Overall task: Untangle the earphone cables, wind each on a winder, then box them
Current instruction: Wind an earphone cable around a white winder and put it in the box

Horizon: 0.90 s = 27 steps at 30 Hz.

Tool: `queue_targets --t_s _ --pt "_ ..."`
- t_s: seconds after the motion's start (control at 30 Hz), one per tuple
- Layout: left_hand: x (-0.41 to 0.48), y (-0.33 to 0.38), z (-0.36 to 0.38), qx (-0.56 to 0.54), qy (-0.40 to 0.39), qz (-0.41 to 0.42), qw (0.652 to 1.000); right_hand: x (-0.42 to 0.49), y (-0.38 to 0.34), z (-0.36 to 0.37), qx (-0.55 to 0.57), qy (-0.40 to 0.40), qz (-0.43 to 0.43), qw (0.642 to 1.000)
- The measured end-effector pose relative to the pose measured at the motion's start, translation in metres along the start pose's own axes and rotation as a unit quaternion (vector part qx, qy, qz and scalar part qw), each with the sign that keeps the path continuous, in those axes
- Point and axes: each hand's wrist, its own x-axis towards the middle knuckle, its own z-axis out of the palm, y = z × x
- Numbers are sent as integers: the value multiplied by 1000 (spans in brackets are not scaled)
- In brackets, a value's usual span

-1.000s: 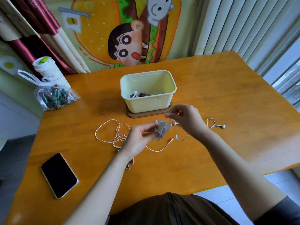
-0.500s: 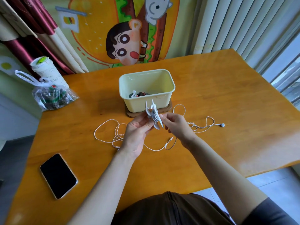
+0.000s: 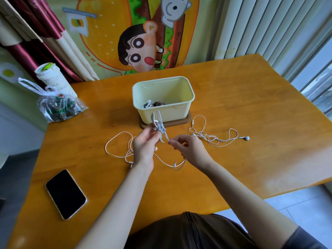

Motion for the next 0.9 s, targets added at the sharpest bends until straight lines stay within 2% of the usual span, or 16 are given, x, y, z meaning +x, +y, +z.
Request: queue_targets --t_s 0.07,0.2,0.47,0.57,0.67,0.77,0.9 --pt "1 -5 -2 108 21 50 993 -3 -3 2 -38 -11 -19 999" --pt "1 -9 -8 314 24 159 936 -7 -8 -2 -61 -51 -35 996" --pt "-5 -8 -12 410 -83 178 891 9 -9 -36 -196 -7 -64 979" --pt "-8 -7 -13 411 -136 163 887 15 -6 -48 -208 23 -60 976" --pt "-8 -5 -14 371 -198 119 900 18 -2 -57 -201 40 -58 977" --pt "-11 0 -11 263 -260 52 928 19 1 -58 -176 45 -60 981" --pt "-14 9 -11 135 -276 -13 952 21 4 -55 -138 61 -51 987"
